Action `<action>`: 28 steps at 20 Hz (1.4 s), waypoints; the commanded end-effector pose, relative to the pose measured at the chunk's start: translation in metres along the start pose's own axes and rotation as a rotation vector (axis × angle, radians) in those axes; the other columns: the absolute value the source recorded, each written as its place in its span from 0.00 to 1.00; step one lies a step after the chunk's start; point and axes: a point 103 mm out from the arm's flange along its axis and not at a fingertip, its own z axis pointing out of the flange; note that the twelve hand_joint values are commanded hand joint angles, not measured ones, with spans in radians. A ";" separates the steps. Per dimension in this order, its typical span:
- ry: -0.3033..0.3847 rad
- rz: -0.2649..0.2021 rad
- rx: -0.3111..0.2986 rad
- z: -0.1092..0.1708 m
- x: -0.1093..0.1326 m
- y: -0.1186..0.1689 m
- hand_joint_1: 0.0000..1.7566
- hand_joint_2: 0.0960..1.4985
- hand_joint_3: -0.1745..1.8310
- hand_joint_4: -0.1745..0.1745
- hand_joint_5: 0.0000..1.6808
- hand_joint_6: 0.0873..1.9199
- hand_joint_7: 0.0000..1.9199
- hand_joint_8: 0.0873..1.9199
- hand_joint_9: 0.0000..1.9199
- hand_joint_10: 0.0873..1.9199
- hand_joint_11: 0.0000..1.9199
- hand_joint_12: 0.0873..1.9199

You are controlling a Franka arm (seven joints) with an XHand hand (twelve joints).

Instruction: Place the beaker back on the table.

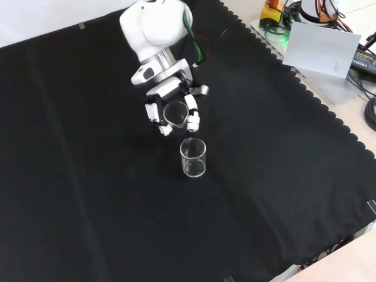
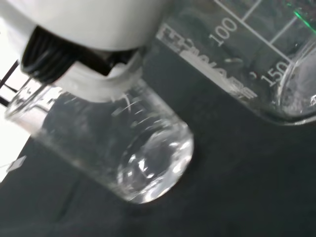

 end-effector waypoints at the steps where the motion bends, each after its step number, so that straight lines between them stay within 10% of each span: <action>1: 0.047 0.017 -0.020 -0.001 -0.022 -0.001 0.68 0.37 0.44 0.00 0.77 0.30 0.82 0.20 0.74 0.24 0.65 0.39; 28: 0.051 0.026 -0.042 0.022 -0.023 0.006 0.68 0.39 0.43 0.00 0.76 0.33 0.79 0.15 0.73 0.19 0.64 0.40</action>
